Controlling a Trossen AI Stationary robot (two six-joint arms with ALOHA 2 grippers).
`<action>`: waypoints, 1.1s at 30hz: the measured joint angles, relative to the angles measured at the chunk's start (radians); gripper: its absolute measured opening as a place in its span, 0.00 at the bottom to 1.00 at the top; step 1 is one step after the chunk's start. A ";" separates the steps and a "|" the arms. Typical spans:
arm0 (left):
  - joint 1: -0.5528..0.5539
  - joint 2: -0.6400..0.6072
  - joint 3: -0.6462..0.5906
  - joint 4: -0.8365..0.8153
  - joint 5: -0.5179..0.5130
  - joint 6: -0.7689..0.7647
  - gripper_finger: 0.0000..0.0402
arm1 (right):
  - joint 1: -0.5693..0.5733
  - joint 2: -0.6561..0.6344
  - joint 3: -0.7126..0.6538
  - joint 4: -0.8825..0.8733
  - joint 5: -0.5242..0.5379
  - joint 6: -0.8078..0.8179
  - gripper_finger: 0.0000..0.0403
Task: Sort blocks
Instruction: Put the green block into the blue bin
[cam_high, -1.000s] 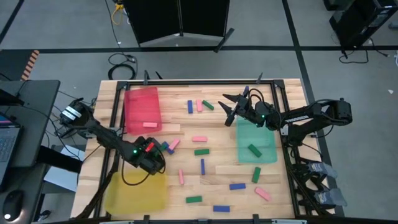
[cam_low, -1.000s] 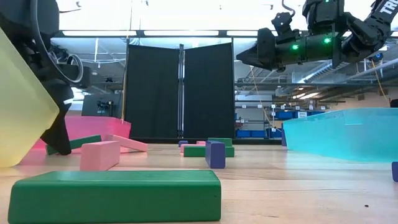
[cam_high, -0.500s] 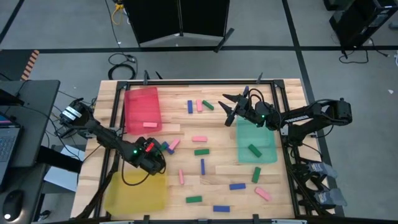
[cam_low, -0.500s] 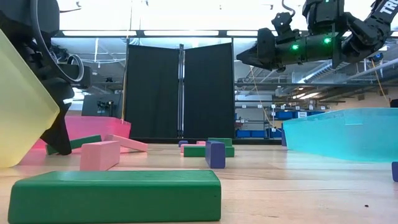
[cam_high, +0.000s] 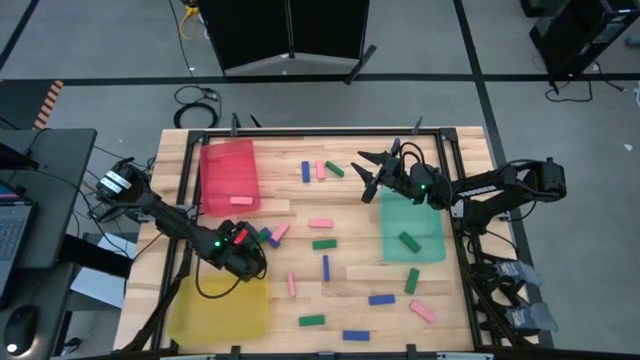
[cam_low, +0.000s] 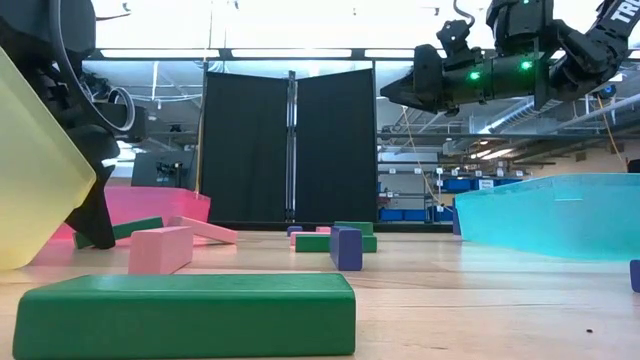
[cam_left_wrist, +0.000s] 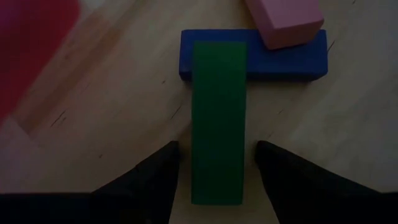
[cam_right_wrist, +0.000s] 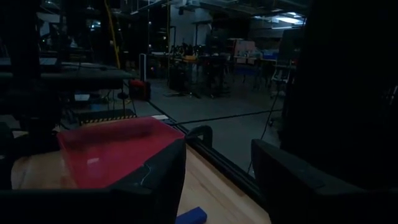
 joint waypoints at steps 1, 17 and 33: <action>0.000 0.000 0.000 0.000 0.000 0.000 0.56 | 0.000 0.000 0.000 0.000 0.000 0.000 0.48; 0.000 0.000 0.000 0.003 -0.009 0.002 0.55 | 0.000 0.000 0.000 0.000 0.000 -0.004 0.48; 0.001 0.000 0.000 0.018 -0.015 0.000 0.28 | 0.000 0.000 0.000 0.001 0.000 -0.008 0.47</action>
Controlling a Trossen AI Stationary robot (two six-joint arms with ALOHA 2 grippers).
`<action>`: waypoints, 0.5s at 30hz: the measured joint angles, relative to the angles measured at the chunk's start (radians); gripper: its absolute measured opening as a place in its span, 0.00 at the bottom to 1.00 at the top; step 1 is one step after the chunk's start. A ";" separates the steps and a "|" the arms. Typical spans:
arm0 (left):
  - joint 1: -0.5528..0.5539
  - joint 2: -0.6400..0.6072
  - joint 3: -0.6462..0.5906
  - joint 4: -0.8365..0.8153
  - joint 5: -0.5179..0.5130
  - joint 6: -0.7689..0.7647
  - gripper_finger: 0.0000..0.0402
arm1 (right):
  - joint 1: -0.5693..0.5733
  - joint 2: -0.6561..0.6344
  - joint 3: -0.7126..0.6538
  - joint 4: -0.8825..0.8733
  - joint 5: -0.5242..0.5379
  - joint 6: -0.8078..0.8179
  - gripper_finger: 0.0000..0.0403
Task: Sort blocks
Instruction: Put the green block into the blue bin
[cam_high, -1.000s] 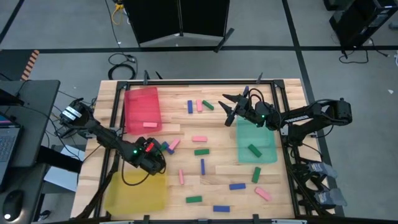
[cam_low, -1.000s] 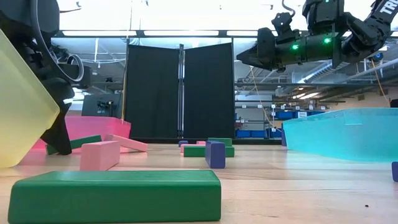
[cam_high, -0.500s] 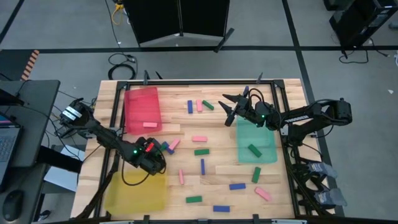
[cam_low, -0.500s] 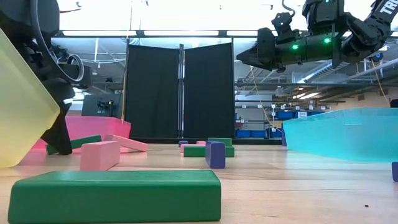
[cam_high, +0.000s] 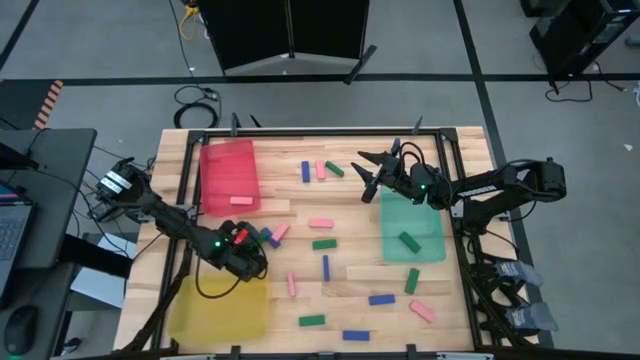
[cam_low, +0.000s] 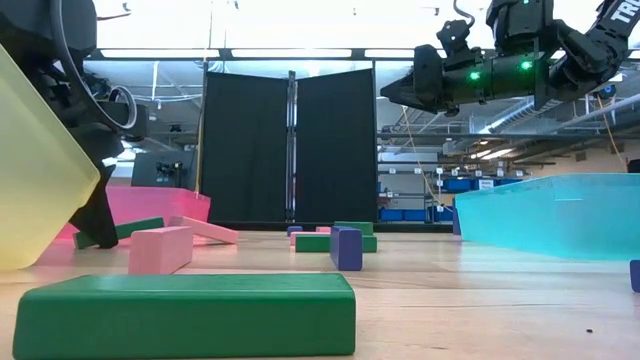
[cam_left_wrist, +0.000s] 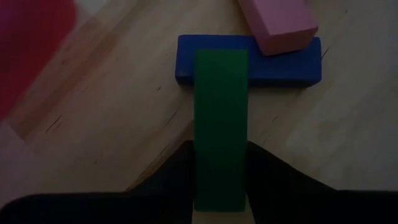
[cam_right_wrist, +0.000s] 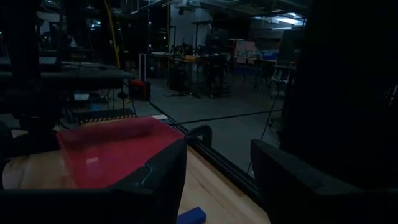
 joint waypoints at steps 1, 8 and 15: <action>0.000 0.000 0.000 0.001 0.000 0.000 0.28 | 0.000 0.000 0.000 0.000 0.000 0.000 0.47; 0.001 0.004 0.045 -0.029 0.013 0.008 0.28 | 0.000 0.000 0.000 0.000 0.000 0.007 0.47; 0.001 0.003 0.135 -0.139 0.003 0.034 0.28 | 0.010 0.000 0.000 0.005 0.000 0.007 0.47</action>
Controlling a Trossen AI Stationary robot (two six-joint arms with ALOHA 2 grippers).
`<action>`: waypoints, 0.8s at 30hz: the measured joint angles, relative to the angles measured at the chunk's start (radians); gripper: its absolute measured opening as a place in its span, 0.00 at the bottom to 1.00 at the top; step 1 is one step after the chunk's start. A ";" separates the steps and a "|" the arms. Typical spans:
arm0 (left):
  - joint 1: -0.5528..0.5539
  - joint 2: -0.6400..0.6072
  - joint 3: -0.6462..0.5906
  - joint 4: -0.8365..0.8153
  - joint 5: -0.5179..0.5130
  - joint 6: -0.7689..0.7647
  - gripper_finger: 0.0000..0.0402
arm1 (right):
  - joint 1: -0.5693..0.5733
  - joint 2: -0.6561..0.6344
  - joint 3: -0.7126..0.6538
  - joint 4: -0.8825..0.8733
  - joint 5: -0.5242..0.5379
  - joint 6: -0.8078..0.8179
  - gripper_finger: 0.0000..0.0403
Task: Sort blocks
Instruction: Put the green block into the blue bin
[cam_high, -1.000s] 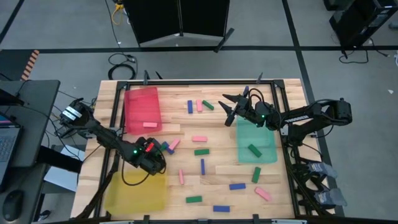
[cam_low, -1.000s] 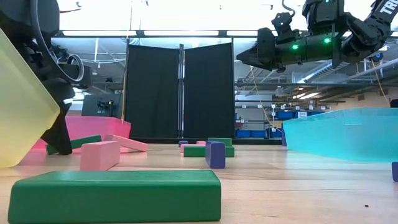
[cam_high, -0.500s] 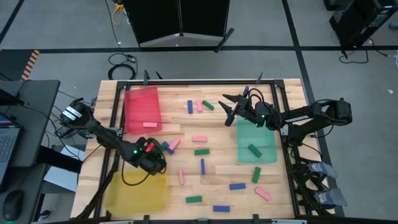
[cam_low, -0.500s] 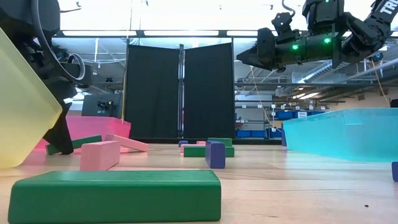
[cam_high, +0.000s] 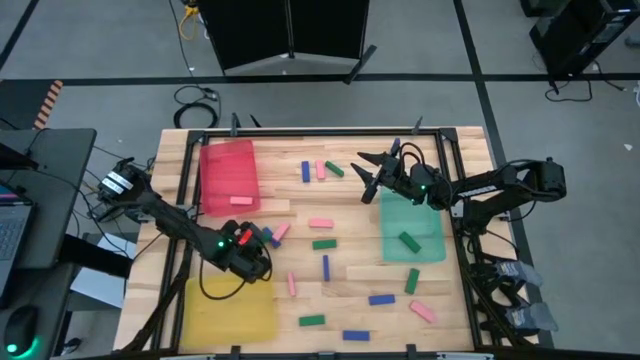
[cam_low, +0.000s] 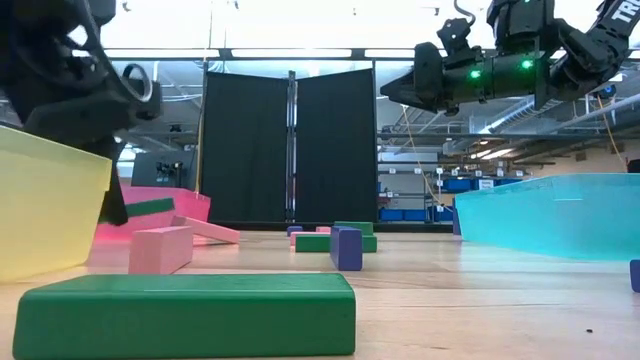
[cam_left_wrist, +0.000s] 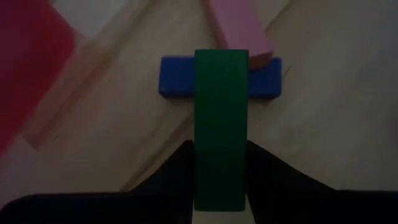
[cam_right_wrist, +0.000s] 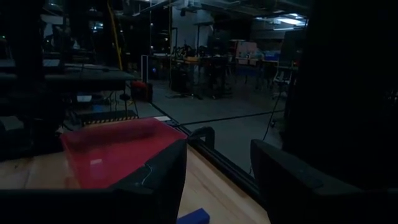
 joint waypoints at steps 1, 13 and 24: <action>0.000 0.000 0.017 -0.011 -0.007 0.011 0.28 | 0.001 0.000 0.000 0.001 0.000 0.000 0.47; 0.162 -0.001 0.153 0.282 -0.256 0.450 0.28 | 0.075 -0.038 0.018 0.104 0.000 -0.037 0.47; 0.498 0.222 0.236 0.979 0.090 0.957 0.28 | 0.252 -0.256 0.138 -0.004 -0.052 -0.220 0.47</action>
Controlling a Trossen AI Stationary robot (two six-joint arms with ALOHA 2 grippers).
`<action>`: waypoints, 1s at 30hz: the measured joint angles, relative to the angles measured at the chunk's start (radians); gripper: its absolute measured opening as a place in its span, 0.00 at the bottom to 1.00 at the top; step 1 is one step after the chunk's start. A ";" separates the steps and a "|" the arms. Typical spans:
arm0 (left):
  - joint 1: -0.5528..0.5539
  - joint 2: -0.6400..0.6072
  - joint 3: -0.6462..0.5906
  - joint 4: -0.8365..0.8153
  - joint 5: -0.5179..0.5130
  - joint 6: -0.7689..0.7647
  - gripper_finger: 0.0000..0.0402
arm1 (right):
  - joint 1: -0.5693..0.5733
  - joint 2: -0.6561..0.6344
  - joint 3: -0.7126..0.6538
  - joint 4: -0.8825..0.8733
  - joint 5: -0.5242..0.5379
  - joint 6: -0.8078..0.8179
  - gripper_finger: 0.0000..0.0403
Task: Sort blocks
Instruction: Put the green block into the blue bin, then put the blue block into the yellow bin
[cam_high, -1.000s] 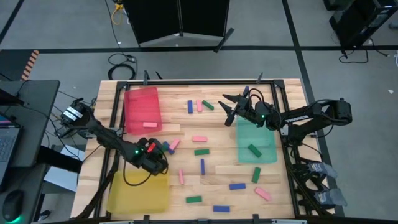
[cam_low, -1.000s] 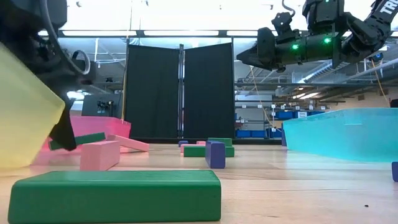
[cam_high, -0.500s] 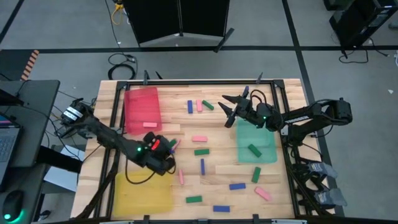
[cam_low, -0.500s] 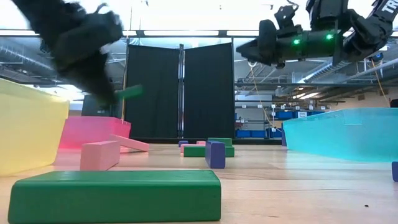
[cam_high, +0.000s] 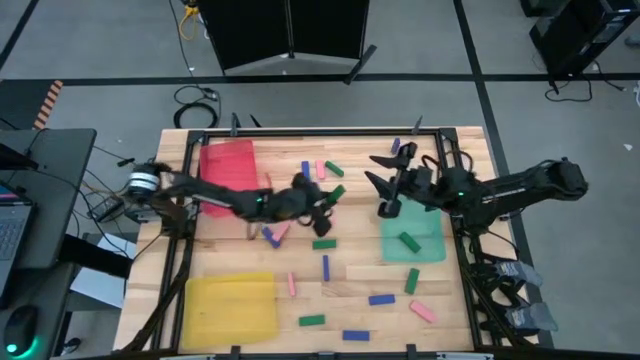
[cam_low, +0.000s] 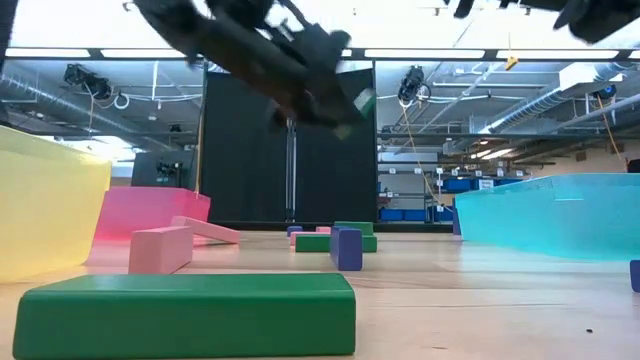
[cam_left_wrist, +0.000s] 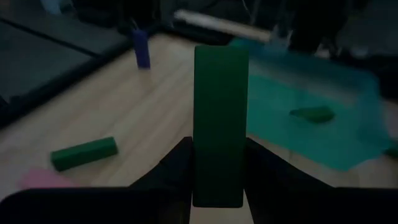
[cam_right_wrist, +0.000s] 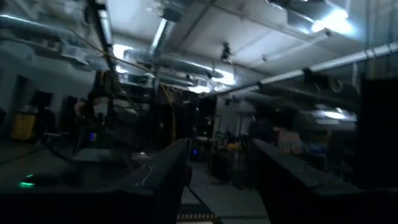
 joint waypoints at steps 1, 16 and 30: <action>0.015 0.043 0.033 0.002 0.036 0.003 0.28 | 0.018 -0.023 0.004 -0.018 0.005 -0.020 0.47; 0.045 0.576 0.727 -0.117 0.366 0.104 0.28 | 0.153 -0.169 0.010 -0.223 0.225 -0.119 0.47; 0.066 0.499 0.619 -0.052 0.409 0.055 0.67 | 0.162 -0.170 0.009 -0.254 0.351 -0.122 0.47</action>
